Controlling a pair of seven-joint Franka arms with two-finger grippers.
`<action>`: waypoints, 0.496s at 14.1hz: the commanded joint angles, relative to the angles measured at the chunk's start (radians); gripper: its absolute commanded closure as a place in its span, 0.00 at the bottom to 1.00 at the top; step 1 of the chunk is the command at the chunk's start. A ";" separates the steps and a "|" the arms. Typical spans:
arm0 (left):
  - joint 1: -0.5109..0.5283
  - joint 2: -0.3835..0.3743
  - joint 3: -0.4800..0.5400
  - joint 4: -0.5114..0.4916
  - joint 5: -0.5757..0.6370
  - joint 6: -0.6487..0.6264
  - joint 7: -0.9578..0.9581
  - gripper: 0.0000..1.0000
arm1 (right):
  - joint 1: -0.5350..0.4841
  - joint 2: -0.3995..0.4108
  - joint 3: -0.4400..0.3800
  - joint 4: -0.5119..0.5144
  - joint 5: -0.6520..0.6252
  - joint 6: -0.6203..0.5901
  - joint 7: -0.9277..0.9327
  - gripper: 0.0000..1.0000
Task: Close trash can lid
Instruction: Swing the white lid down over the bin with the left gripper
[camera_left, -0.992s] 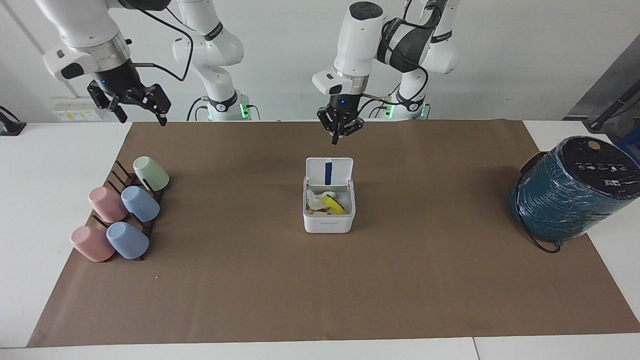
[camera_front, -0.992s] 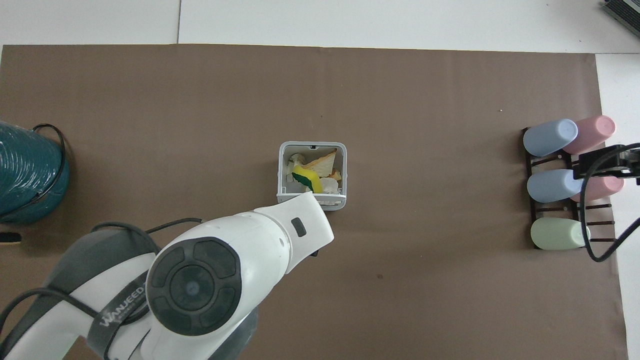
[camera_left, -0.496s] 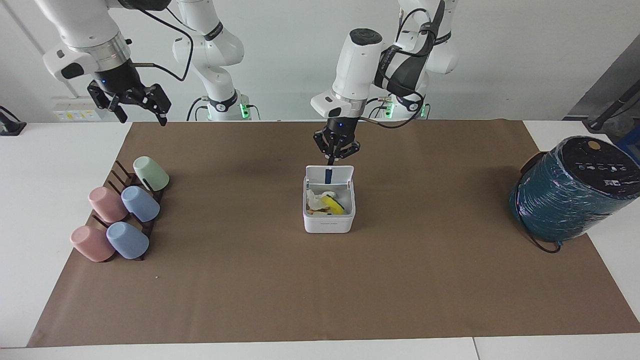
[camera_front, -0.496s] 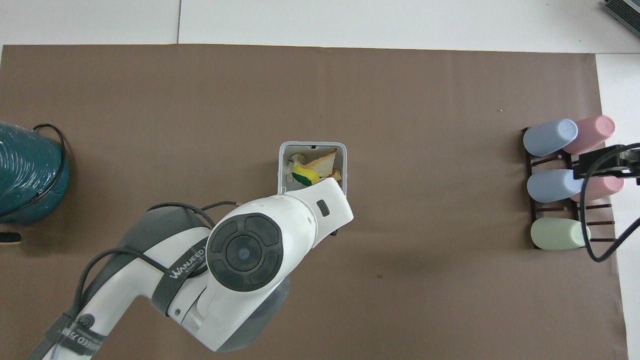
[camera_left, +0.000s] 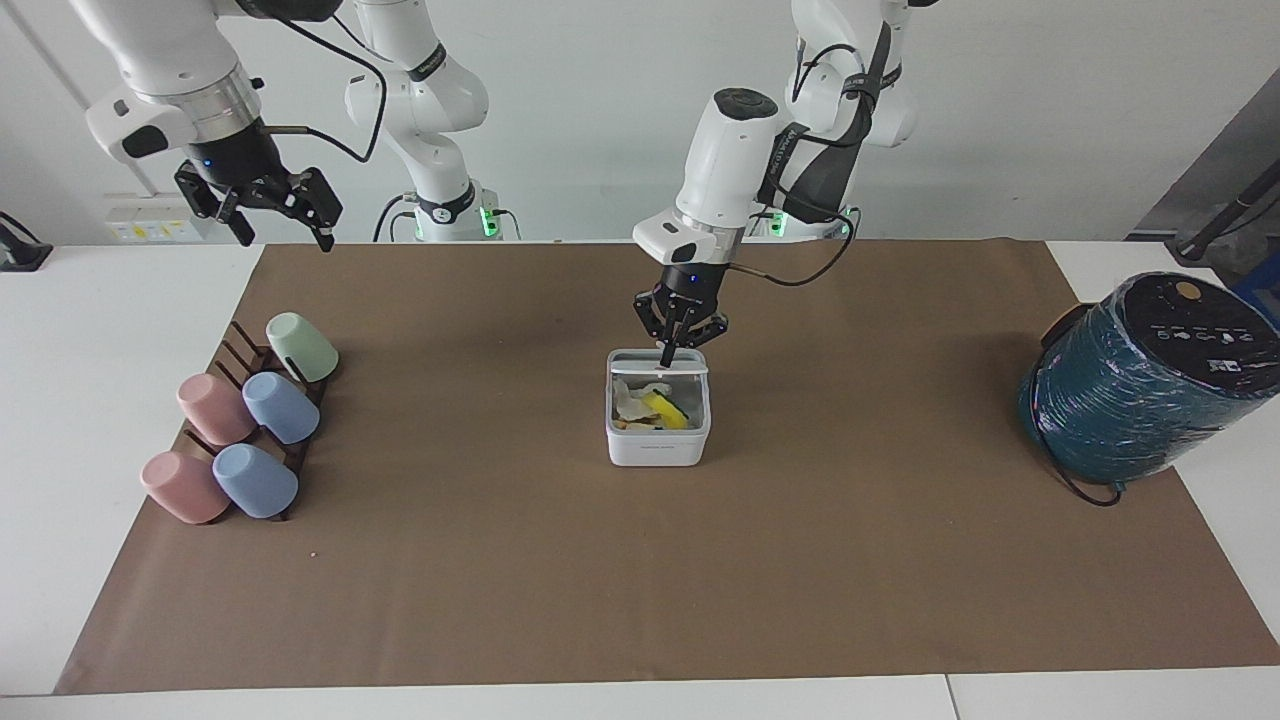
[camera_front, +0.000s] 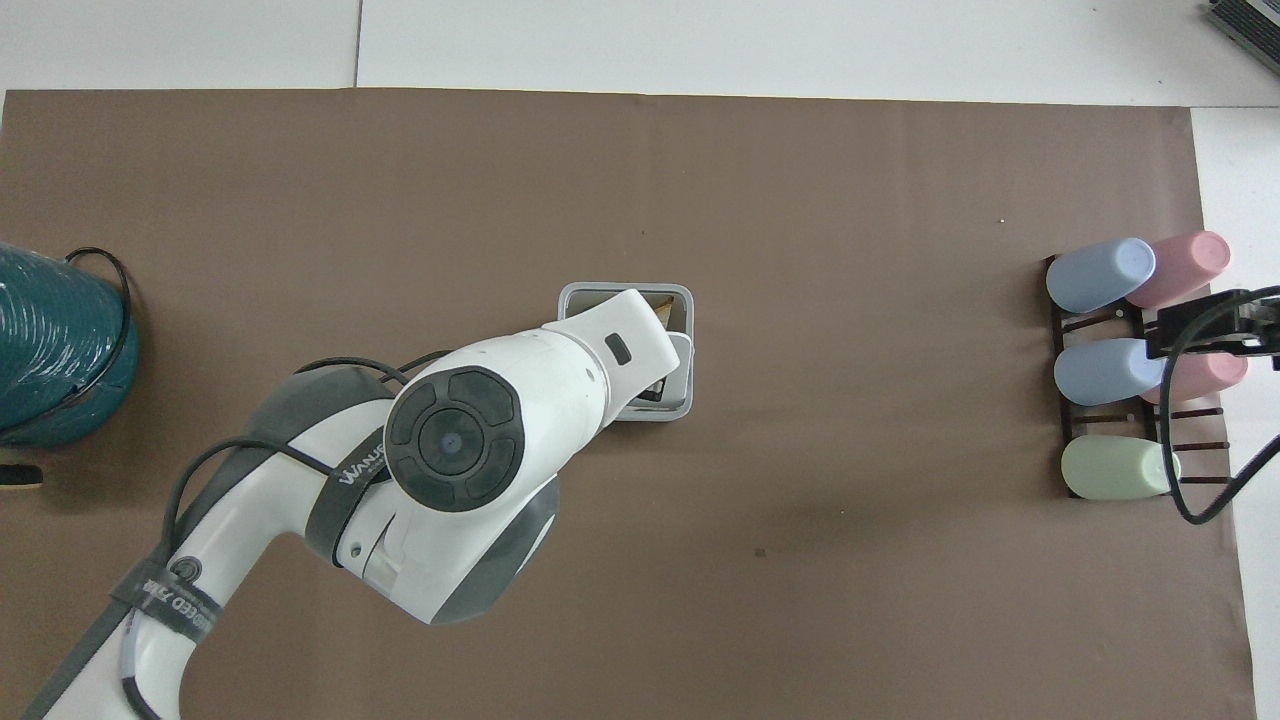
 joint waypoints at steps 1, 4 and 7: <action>0.006 0.122 0.000 0.119 -0.003 0.010 -0.011 1.00 | -0.006 -0.016 0.006 -0.012 0.018 -0.010 0.006 0.00; 0.008 0.189 0.003 0.170 -0.003 0.011 -0.011 1.00 | -0.006 -0.016 0.006 -0.012 0.018 -0.010 0.006 0.00; 0.009 0.240 0.012 0.190 0.025 0.026 -0.011 1.00 | -0.006 -0.016 0.006 -0.013 0.018 -0.010 0.006 0.00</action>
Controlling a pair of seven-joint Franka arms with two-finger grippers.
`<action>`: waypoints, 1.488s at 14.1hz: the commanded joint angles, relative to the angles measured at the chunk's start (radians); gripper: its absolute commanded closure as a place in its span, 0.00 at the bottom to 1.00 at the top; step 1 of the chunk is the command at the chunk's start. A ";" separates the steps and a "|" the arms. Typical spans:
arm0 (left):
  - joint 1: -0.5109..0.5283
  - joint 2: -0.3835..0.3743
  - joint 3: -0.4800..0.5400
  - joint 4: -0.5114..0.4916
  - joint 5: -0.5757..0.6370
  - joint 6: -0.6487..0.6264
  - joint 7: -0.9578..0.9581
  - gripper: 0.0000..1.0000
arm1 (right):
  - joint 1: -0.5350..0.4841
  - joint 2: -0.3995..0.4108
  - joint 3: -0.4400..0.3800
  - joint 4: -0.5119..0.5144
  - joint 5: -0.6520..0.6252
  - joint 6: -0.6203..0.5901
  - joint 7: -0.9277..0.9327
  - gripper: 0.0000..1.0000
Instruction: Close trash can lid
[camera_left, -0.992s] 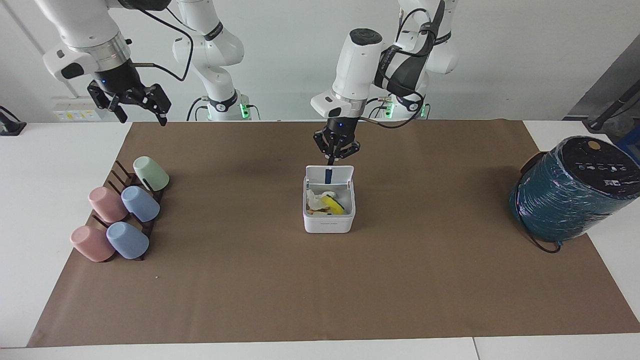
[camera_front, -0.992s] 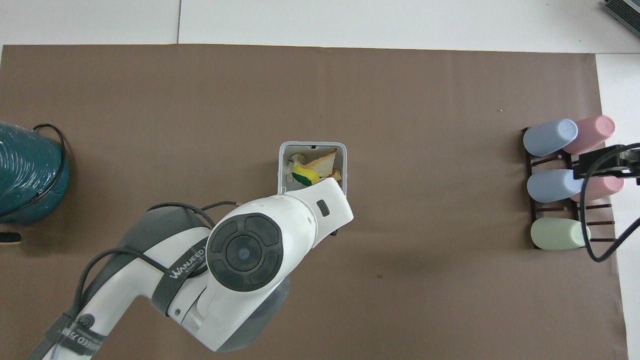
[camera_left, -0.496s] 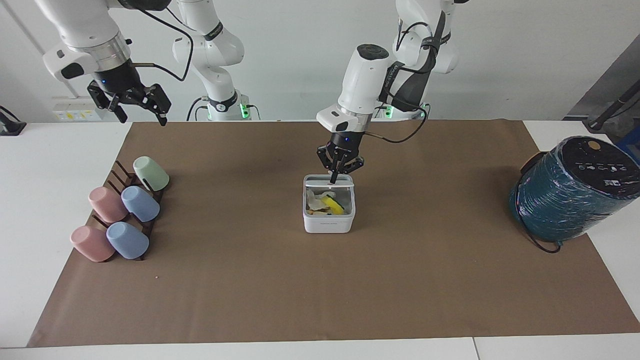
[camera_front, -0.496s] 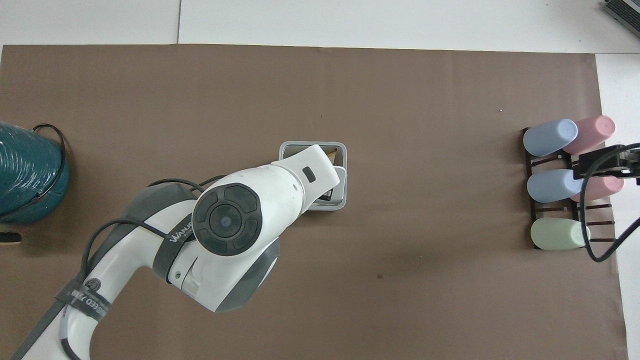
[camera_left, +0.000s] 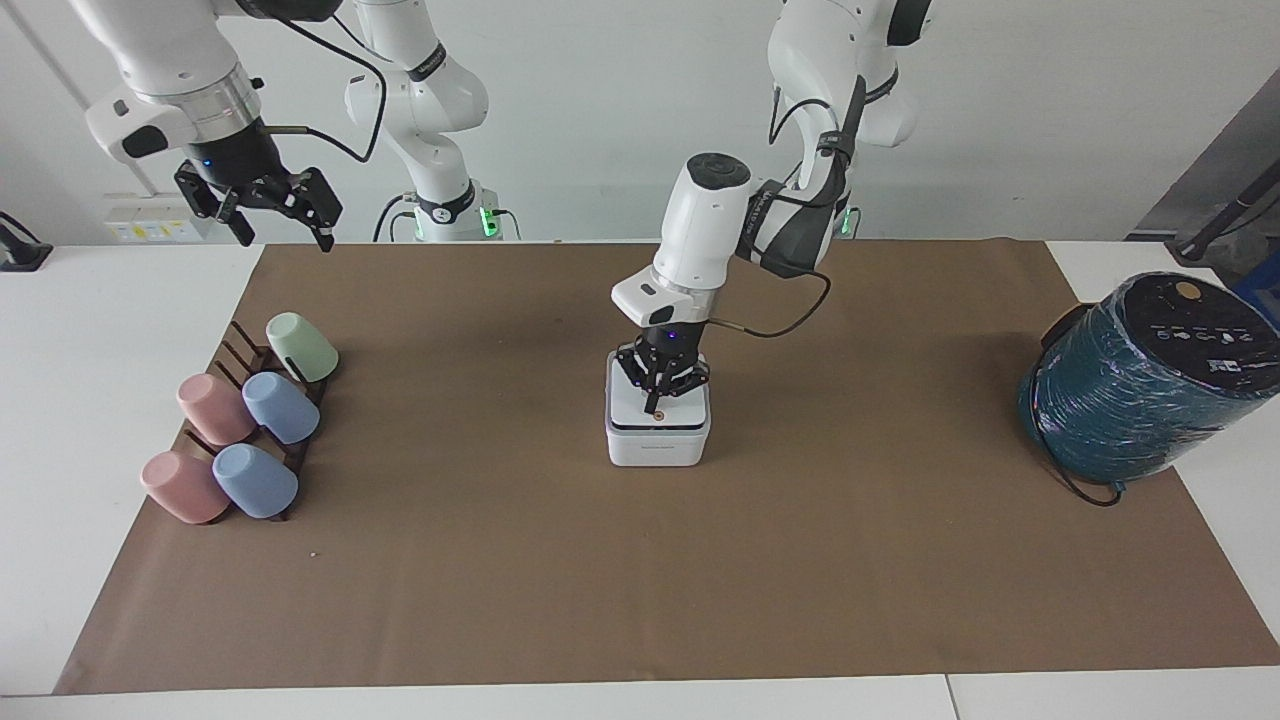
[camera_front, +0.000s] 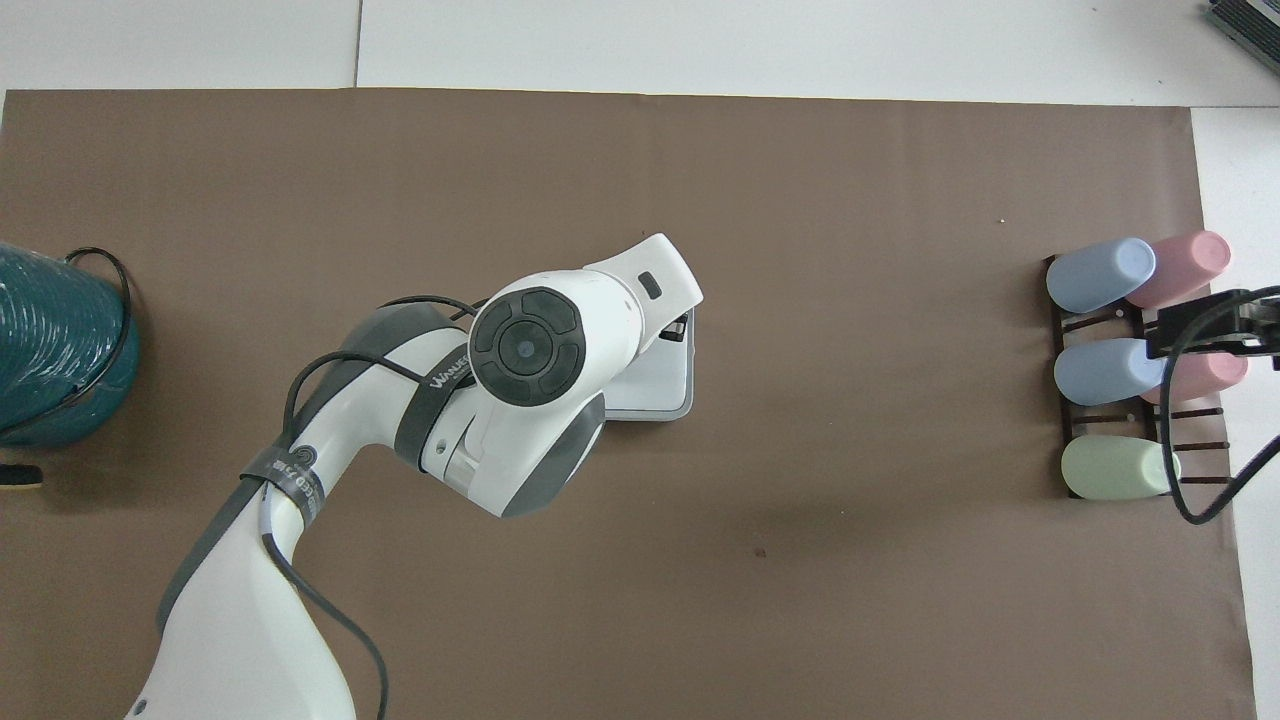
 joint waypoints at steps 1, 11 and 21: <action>0.010 0.046 0.016 0.033 0.032 0.040 -0.008 1.00 | -0.006 -0.016 0.006 -0.013 0.018 -0.010 0.006 0.00; 0.017 -0.153 0.018 0.030 0.047 -0.382 0.006 0.94 | -0.006 -0.016 0.006 -0.013 0.018 -0.010 0.006 0.00; 0.209 -0.400 0.039 -0.177 0.056 -0.465 0.223 0.01 | -0.006 -0.016 0.006 -0.013 0.018 -0.010 0.006 0.00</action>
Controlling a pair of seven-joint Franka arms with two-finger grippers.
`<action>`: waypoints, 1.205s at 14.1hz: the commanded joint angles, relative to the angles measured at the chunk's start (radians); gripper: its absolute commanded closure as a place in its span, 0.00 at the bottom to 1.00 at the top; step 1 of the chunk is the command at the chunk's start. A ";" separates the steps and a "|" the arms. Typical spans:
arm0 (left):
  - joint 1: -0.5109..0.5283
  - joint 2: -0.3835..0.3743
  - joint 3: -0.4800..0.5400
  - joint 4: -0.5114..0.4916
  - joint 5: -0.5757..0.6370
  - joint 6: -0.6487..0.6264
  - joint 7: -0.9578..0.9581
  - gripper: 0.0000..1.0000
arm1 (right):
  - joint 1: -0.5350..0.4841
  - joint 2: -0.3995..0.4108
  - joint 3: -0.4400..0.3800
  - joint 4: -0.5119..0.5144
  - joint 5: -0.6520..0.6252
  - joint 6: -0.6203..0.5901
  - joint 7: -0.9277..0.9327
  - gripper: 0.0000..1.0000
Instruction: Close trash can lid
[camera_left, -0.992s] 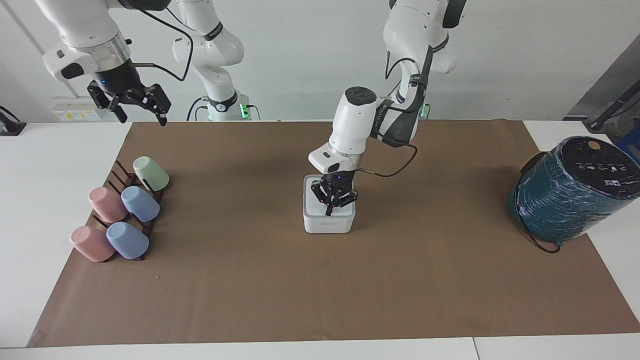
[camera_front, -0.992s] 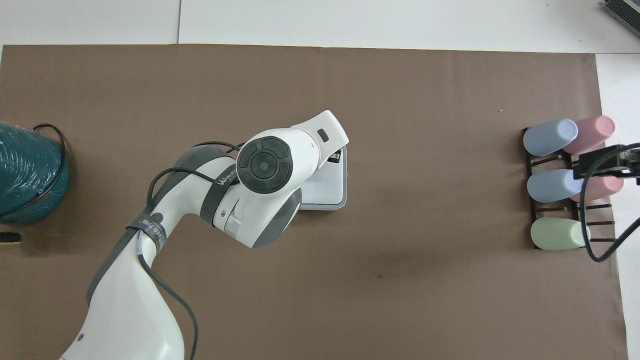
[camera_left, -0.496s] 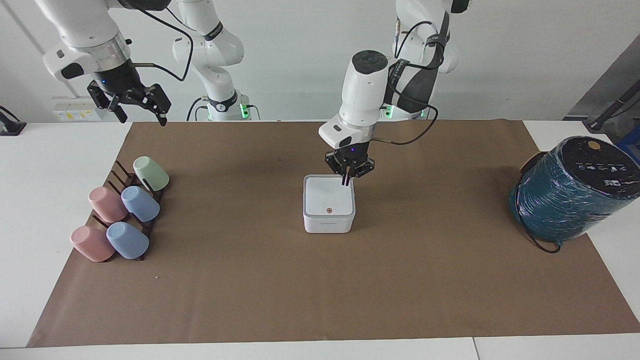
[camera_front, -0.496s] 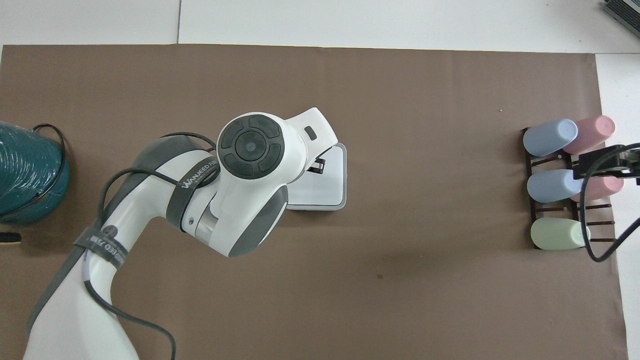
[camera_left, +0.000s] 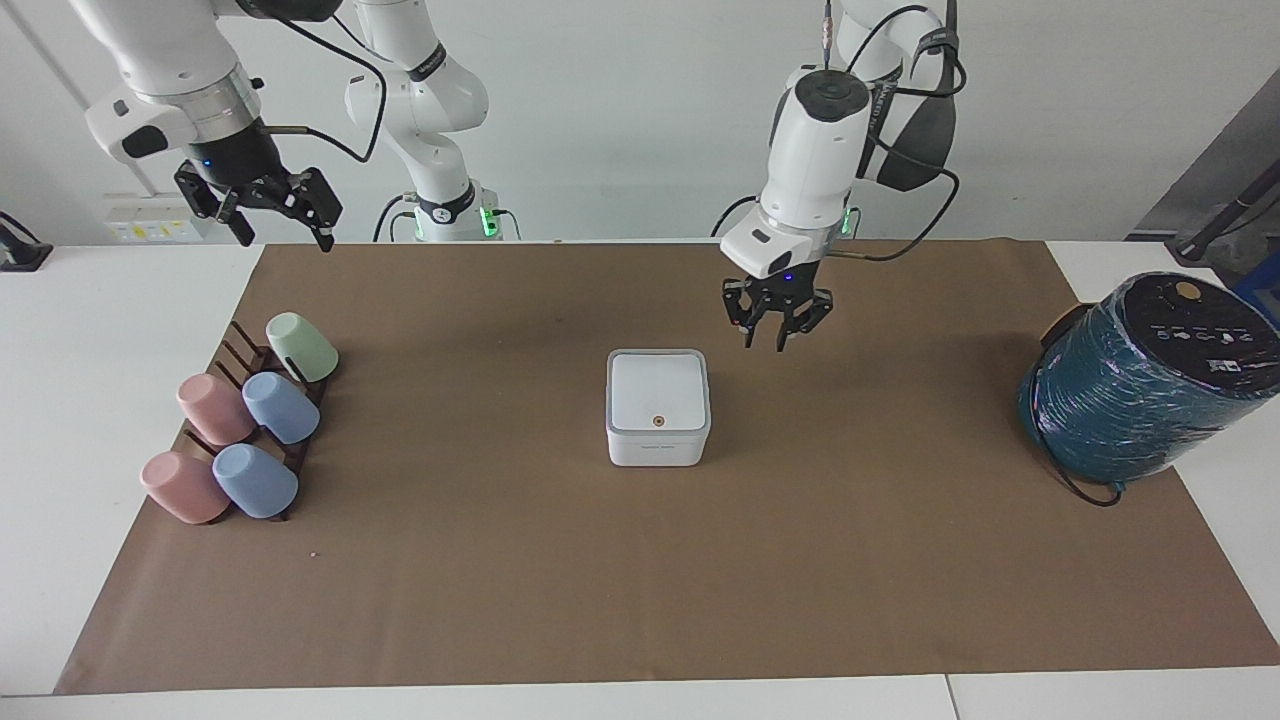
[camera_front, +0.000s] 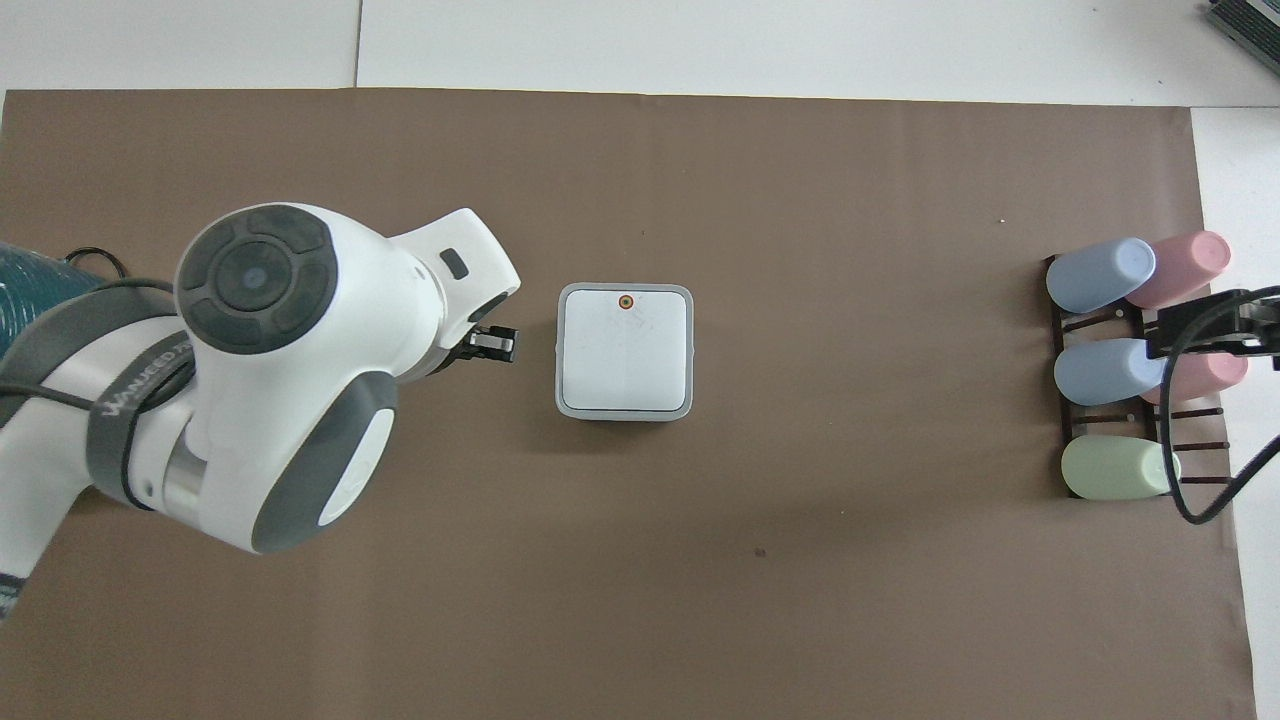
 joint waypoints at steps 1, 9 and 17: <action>0.088 -0.096 -0.006 -0.091 0.018 -0.003 0.146 0.00 | -0.006 -0.016 0.006 -0.012 0.018 -0.010 0.006 0.00; 0.326 -0.156 0.002 -0.053 0.010 -0.117 0.180 0.00 | -0.006 -0.016 0.006 -0.012 0.018 -0.010 0.006 0.00; 0.421 -0.017 0.003 0.338 -0.064 -0.434 0.293 0.00 | -0.006 -0.016 0.006 -0.012 0.018 -0.010 0.006 0.00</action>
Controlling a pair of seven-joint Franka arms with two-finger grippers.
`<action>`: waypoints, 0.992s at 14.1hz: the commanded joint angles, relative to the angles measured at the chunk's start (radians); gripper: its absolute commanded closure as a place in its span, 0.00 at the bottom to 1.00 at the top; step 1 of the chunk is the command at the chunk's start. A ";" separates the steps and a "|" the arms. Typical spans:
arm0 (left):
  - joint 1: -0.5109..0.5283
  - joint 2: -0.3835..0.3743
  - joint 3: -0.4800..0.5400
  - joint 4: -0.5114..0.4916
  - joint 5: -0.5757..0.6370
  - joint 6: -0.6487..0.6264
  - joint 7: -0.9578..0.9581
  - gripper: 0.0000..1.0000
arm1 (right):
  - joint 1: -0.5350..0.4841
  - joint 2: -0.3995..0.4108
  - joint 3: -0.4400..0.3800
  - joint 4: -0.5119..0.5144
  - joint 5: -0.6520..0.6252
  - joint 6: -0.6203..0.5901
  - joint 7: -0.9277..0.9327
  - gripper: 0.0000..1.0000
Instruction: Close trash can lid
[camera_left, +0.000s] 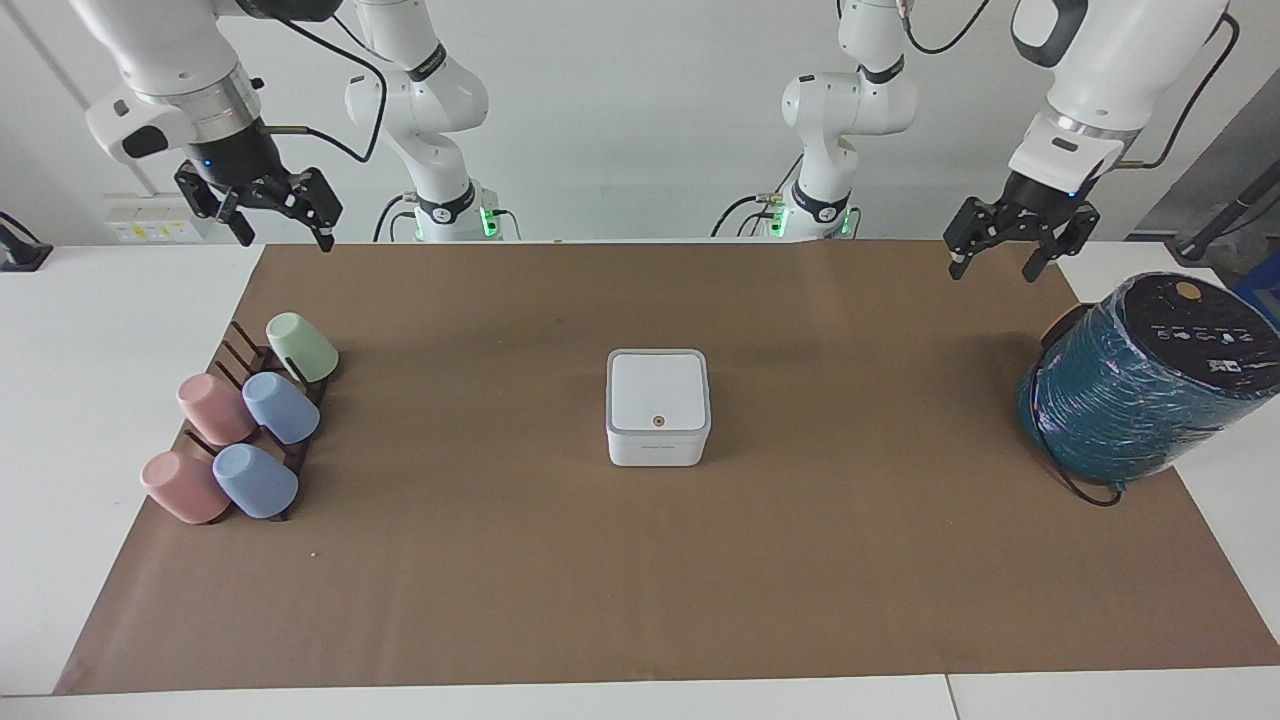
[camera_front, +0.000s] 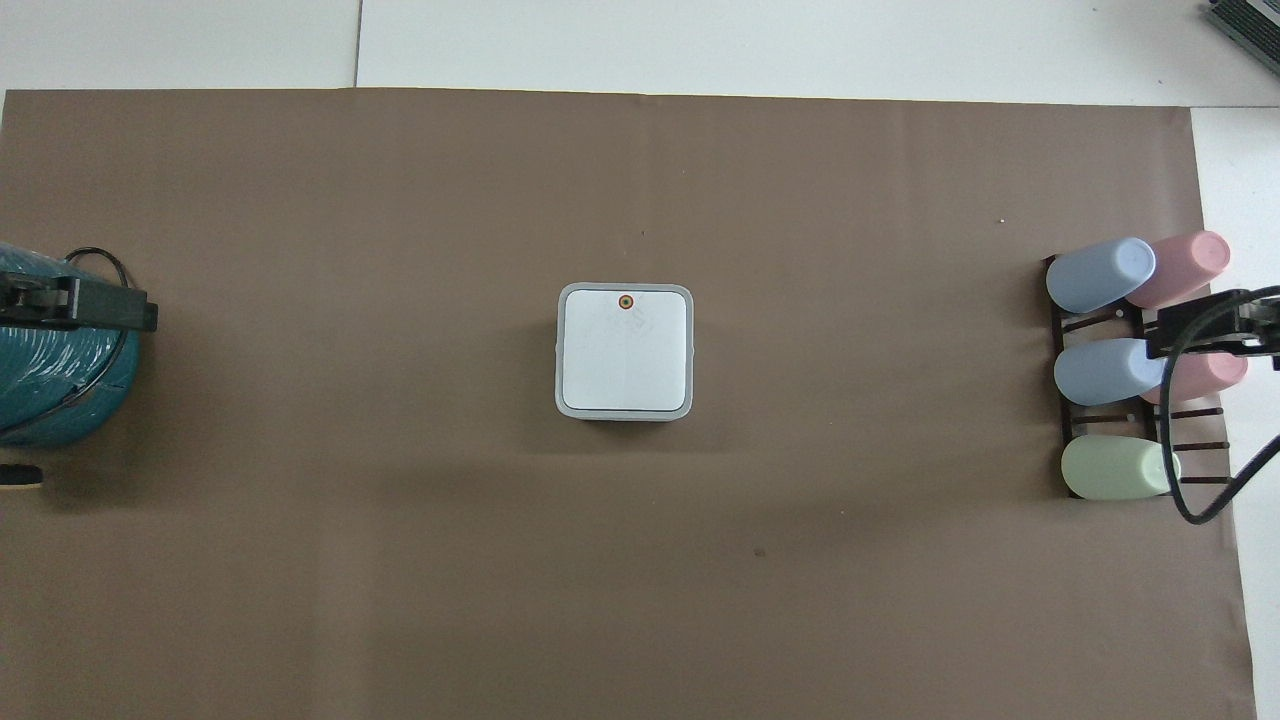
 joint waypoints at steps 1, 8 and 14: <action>0.012 0.098 -0.011 0.166 -0.014 -0.114 0.028 0.00 | -0.006 -0.016 0.006 -0.012 0.018 -0.010 0.004 0.00; 0.041 -0.009 -0.008 0.050 -0.015 -0.137 0.102 0.00 | -0.006 -0.016 0.006 -0.012 0.018 -0.010 0.006 0.00; 0.041 -0.022 -0.011 0.019 -0.015 -0.106 0.086 0.00 | -0.006 -0.016 0.006 -0.013 0.018 -0.010 0.006 0.00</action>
